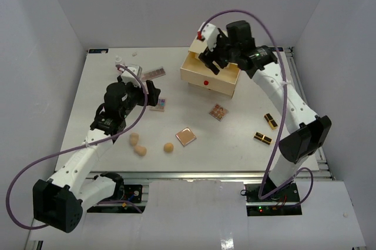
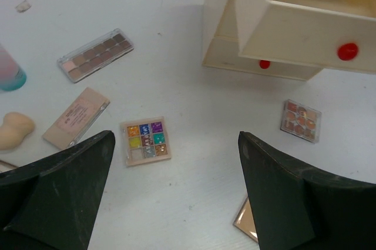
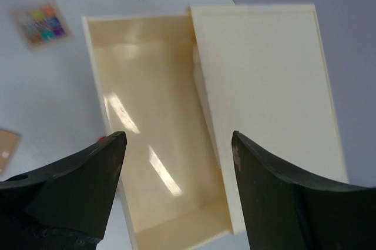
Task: Organize the makeup
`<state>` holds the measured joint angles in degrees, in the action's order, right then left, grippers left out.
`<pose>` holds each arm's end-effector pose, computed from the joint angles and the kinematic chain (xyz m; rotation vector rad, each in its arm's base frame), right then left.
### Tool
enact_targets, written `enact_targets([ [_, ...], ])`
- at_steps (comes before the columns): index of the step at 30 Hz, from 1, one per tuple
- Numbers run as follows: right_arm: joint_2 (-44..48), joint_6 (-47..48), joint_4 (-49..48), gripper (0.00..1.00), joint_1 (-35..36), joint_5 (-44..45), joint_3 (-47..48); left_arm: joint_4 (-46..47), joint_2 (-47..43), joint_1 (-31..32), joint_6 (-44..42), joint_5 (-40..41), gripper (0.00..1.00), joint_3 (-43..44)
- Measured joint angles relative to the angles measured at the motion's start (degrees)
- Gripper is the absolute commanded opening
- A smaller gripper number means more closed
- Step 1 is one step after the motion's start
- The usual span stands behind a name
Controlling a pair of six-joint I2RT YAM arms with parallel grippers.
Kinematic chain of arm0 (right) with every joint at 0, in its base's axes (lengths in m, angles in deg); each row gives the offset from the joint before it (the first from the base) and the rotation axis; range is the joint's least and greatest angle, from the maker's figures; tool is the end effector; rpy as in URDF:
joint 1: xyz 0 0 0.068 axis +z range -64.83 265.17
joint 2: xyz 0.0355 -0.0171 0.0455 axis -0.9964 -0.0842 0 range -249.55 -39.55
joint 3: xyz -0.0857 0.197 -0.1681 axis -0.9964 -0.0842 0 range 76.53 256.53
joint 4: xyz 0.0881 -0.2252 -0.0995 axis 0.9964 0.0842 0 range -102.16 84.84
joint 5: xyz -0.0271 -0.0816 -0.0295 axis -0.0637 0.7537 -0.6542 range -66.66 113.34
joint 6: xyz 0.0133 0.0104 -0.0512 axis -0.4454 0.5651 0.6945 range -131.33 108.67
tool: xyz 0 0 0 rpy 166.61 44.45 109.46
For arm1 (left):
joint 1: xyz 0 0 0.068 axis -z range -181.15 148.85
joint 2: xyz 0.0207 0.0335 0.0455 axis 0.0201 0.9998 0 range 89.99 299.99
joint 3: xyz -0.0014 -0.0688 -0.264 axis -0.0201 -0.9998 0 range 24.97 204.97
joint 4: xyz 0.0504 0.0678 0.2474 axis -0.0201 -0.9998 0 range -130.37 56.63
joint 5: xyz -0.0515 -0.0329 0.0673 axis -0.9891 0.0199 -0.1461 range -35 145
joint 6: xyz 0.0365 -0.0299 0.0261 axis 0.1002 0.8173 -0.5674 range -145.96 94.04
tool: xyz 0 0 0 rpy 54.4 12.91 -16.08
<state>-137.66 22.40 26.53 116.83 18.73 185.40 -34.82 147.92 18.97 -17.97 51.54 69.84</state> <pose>0.3249 0.2038 0.4282 -1.1527 1.7038 0.0605 0.2228 -0.0840 0.3128 0.2374 1.8265 -0.4003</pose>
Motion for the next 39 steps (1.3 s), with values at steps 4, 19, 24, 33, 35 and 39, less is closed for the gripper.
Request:
enact_targets([
  [4, 5.6, -8.5, -7.5, 0.87, -14.9, -26.5, -8.4, -0.6, 6.0, -6.3, 3.3, -0.9, 0.91, 2.7],
  [19, 21.2, -19.4, -31.3, 0.93, -25.6, -62.0, -37.4, 20.8, 27.7, -22.0, 7.9, 2.0, 0.96, 1.3],
  [24, 22.0, -20.1, -33.2, 0.93, -25.7, -63.7, -37.6, 28.3, 37.2, -24.5, 5.1, 4.3, 0.96, 1.1],
  [33, 22.0, -20.3, -34.2, 0.94, -26.0, -64.4, -38.2, 39.2, 51.7, -25.2, -0.6, 1.8, 0.93, 8.7],
  [35, 22.0, -20.3, -34.3, 0.94, -26.0, -64.4, -38.2, 40.9, 54.1, -25.2, -1.6, 0.5, 0.93, 10.7],
  [39, 21.8, -20.3, -34.3, 0.94, -26.0, -64.6, -38.2, 41.8, 58.0, -25.2, -3.3, -1.0, 0.9, 15.1],
])
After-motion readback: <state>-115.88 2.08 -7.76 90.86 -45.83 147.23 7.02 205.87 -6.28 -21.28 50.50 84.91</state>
